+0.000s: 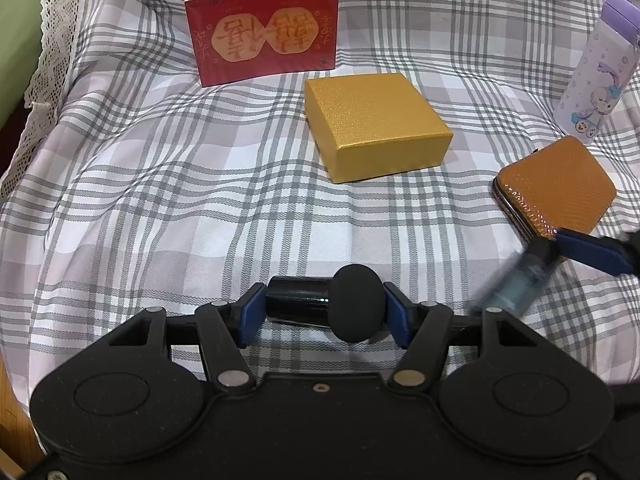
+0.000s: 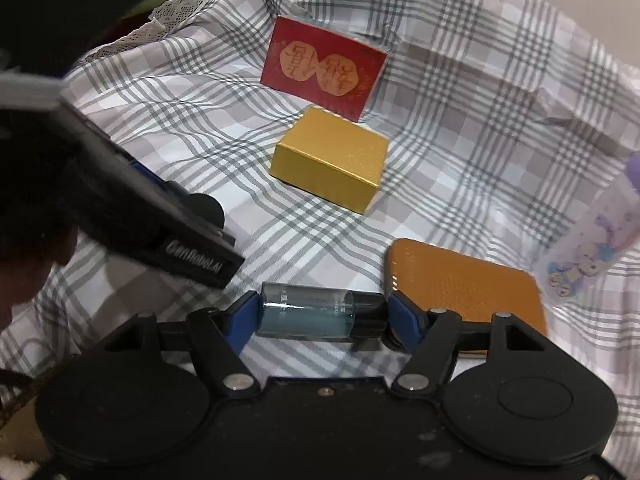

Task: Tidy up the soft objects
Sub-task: 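Carry the black massage ball and glass bottle over the wicker basket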

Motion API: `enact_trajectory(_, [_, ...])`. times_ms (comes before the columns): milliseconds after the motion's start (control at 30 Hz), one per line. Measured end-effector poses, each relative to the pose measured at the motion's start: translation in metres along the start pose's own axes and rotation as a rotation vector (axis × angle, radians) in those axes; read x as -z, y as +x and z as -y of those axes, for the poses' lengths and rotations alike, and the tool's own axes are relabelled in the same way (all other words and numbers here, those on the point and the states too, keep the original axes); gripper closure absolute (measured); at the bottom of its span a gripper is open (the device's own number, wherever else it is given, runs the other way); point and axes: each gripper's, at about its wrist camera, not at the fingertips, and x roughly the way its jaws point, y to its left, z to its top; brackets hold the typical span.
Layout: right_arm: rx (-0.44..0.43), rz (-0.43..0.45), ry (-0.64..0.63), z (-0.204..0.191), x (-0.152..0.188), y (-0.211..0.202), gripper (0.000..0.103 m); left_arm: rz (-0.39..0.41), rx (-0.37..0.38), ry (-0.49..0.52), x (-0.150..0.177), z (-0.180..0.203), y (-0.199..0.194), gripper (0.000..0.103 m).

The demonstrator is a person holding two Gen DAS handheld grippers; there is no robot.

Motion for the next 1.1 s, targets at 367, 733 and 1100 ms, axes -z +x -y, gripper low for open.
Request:
enact_trajectory(367, [0.127, -0.086, 0.204, 0.034, 0.036, -0.025, 0.035, 0.0, -0.008, -0.001, 0.0, 0.001, 0.0, 0.043])
enact_trajectory(733, [0.049, -0.153, 0.495, 0.075, 0.041, 0.002, 0.036, 0.004, -0.011, -0.004, -0.001, 0.001, 0.0, 0.043])
enact_trajectory(1100, [0.104, -0.107, 0.442, 0.076, 0.037, 0.013, 0.029, 0.007, -0.031, -0.019, -0.001, 0.003, -0.002, 0.042])
